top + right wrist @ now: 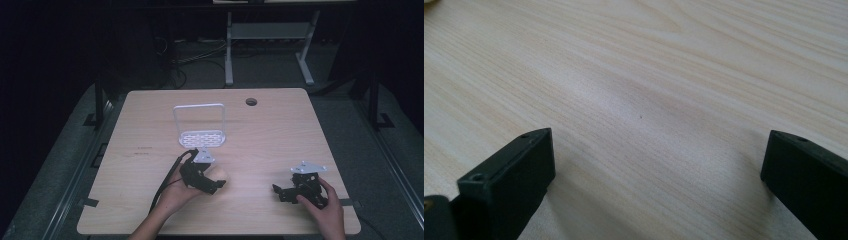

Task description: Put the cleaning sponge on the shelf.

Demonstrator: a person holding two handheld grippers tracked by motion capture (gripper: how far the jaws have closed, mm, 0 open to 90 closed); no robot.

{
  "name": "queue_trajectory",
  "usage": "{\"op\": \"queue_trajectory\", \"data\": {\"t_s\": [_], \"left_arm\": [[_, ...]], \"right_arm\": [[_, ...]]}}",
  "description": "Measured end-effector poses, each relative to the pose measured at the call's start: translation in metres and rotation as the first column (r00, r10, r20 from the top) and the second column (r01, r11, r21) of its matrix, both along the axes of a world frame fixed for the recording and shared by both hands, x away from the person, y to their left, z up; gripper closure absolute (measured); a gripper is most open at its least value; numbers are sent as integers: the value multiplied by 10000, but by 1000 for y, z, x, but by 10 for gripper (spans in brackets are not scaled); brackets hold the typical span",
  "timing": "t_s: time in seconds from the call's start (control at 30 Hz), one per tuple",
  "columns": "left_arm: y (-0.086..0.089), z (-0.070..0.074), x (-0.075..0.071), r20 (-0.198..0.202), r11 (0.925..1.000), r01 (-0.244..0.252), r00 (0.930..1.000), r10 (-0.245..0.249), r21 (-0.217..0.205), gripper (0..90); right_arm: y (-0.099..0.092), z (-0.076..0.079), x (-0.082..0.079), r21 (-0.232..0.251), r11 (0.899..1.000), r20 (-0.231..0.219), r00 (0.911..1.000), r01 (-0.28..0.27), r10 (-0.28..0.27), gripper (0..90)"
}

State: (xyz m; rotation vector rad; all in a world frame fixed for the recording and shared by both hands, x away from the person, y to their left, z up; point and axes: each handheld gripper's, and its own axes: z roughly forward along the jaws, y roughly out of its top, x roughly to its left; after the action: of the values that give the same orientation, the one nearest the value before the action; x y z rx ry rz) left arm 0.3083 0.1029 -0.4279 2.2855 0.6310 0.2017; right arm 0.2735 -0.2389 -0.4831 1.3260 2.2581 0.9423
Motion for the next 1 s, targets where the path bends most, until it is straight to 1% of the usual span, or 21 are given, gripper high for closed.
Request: {"op": "queue_trajectory", "data": {"t_s": [0.1,0.27,0.37,0.7,0.83,0.87,0.9,1.0], "left_arm": [[-3,-5,-1,-67,9997,-112,9999,114,208,140],[-7,-10,-2,-175,9995,-152,9997,158,293,140],[-9,-14,-3,-243,9987,-152,9996,164,492,140],[-9,-20,-5,-389,9961,-337,9986,370,818,143],[-9,-22,-5,-552,9948,-379,9975,433,946,150],[-9,-22,-5,-539,9948,-366,9977,418,951,150],[-9,-22,-5,-580,9949,-355,9975,411,945,194],[-8,-21,-5,-582,9954,-329,9976,383,904,214]], "right_arm": [[0,0,0,2,10000,-4,10000,3,-3,7],[0,0,0,-1,10000,-4,10000,1,-1,7],[0,0,0,-1,10000,-3,10000,3,-3,7],[0,0,0,1,10000,-6,10000,3,-3,7],[0,0,0,-4,10000,2,10000,-5,5,7],[0,0,0,-4,10000,2,10000,-5,5,7],[0,0,0,-1,10000,-1,10000,1,-1,7],[0,0,0,-3,10000,3,10000,-5,5,7]]}}
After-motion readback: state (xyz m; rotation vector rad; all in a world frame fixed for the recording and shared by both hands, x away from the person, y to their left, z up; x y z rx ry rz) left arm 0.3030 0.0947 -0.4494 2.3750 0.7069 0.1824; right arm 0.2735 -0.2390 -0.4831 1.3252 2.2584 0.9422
